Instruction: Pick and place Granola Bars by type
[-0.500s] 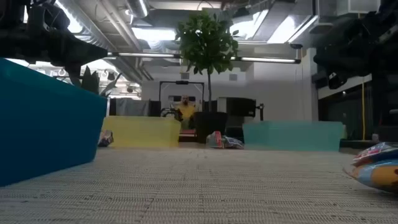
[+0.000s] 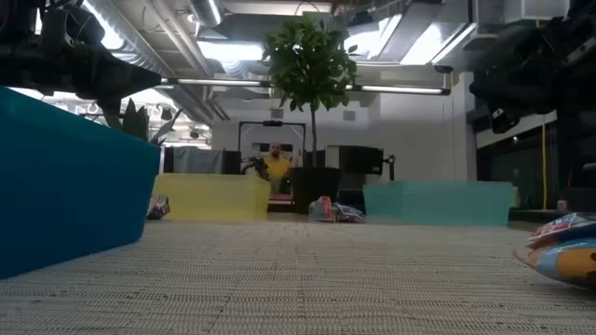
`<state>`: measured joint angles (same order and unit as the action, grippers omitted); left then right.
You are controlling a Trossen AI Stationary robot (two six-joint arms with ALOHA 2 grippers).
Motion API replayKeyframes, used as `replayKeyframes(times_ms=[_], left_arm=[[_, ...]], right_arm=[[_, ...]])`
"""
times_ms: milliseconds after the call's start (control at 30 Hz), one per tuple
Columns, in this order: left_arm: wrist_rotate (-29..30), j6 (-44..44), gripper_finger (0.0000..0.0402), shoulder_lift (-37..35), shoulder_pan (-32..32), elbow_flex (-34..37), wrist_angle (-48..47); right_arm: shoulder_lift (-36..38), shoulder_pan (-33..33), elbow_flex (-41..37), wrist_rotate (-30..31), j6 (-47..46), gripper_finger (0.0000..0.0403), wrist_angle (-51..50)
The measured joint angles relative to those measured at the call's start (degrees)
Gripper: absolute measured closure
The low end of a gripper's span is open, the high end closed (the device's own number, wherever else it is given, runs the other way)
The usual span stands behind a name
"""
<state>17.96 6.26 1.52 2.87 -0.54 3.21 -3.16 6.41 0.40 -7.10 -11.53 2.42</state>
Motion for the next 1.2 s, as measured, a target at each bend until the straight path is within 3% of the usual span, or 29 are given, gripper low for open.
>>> replayKeyframes(times_ms=[1200], left_arm=[[0.01, 0.0, 0.0393, -0.02, -0.02, 0.0, 0.01]], right_arm=[[0.02, 0.0, 0.0, 0.0, 0.0, 0.0379, 0.01]])
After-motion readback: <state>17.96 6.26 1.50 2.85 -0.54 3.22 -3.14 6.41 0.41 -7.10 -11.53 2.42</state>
